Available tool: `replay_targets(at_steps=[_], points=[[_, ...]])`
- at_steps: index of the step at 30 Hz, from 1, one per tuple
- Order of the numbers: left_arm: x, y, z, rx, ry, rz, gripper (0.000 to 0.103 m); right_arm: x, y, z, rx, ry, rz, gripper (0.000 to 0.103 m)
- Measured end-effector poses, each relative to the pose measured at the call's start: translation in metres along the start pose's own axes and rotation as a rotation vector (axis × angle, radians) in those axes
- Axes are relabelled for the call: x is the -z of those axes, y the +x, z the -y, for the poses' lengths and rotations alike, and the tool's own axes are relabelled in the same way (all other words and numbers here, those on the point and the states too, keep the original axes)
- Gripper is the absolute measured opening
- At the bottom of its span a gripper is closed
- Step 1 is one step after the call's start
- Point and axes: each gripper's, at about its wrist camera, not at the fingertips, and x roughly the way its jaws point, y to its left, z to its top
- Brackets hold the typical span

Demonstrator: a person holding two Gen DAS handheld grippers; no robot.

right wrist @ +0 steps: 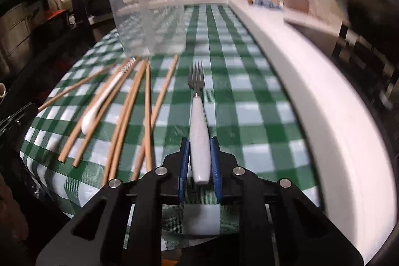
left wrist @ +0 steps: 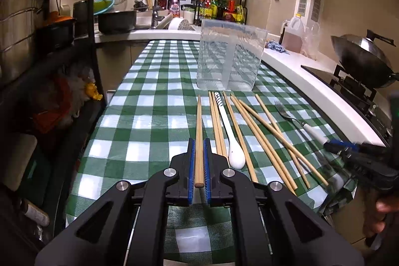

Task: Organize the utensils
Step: 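Lift the chopstick with the left tool while the right tool lifts the fork, then carry the chopstick and fork with both tools over the clear container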

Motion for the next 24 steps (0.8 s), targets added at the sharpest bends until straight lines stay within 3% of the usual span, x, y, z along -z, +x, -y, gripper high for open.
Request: replay_targets(at_steps=[8,15,24], points=[[-0.018,-0.020,0.009,-0.006,0.036,0.079,0.006,-0.046,-0.060,0.000,0.007,-0.057,0.188,0.017],[-0.043,-0.032,0.016,-0.010,0.072,0.134,0.006,-0.070,-0.063,0.008,-0.015,-0.049,0.203,0.017],[-0.089,-0.030,0.001,0.009,0.060,0.148,0.006,-0.099,-0.061,0.007,-0.049,-0.037,0.203,0.017]])
